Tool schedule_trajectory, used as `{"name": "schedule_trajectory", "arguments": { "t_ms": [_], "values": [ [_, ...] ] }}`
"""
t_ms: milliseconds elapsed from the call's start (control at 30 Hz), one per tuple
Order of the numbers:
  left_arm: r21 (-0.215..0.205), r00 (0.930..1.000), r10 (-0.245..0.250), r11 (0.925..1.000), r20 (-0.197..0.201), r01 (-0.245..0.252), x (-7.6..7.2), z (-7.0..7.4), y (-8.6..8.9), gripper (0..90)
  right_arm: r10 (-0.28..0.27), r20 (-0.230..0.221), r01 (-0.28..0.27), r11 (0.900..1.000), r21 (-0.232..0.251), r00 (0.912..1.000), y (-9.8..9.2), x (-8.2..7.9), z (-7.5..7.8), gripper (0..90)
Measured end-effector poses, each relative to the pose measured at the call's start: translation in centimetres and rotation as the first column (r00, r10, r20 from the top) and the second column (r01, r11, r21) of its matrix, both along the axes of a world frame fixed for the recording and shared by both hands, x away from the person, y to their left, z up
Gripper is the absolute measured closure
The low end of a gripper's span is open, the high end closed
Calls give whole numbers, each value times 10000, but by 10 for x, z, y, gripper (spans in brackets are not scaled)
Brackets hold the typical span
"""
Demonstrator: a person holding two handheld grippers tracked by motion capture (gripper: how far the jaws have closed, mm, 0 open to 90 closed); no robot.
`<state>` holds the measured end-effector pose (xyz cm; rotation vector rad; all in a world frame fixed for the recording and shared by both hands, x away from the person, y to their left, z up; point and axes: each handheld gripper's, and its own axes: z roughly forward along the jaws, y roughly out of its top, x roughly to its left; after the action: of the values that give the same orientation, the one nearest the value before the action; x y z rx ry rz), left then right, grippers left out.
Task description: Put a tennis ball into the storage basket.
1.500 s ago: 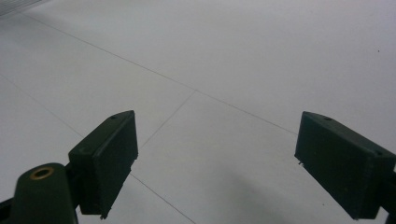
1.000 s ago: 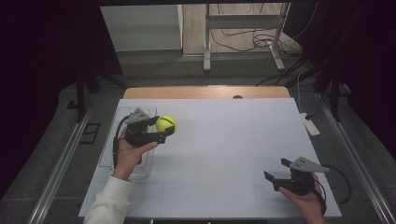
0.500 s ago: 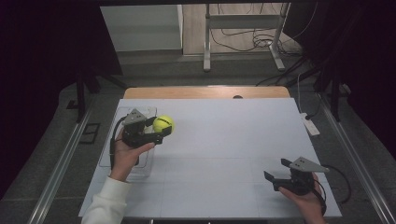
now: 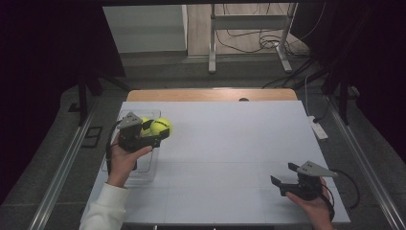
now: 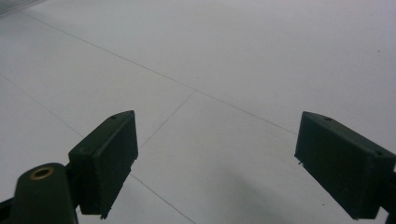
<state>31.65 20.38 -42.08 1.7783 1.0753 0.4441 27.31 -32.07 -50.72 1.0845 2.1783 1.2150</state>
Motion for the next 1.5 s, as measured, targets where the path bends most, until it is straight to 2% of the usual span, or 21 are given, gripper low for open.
{"name": "schedule_trajectory", "arguments": {
  "t_ms": [500, 900, 1500],
  "values": [
    [24, 9980, 634, 9980, -9, -634, 0, -2, 21, 274, -22, -3, 22, 10000, 23, 10000, 0, 0, 0, 133],
    [101, 9951, 984, 9951, -53, -984, 0, -5, 29, 274, -14, 0, 14, 10000, 11, 10000, 0, 0, 0, 133],
    [329, 9810, 1936, 9806, -133, -1931, 3, -11, 54, 274, -13, -16, 13, 10000, -46, 10000, 1, 0, 0, 133]
  ]
}}
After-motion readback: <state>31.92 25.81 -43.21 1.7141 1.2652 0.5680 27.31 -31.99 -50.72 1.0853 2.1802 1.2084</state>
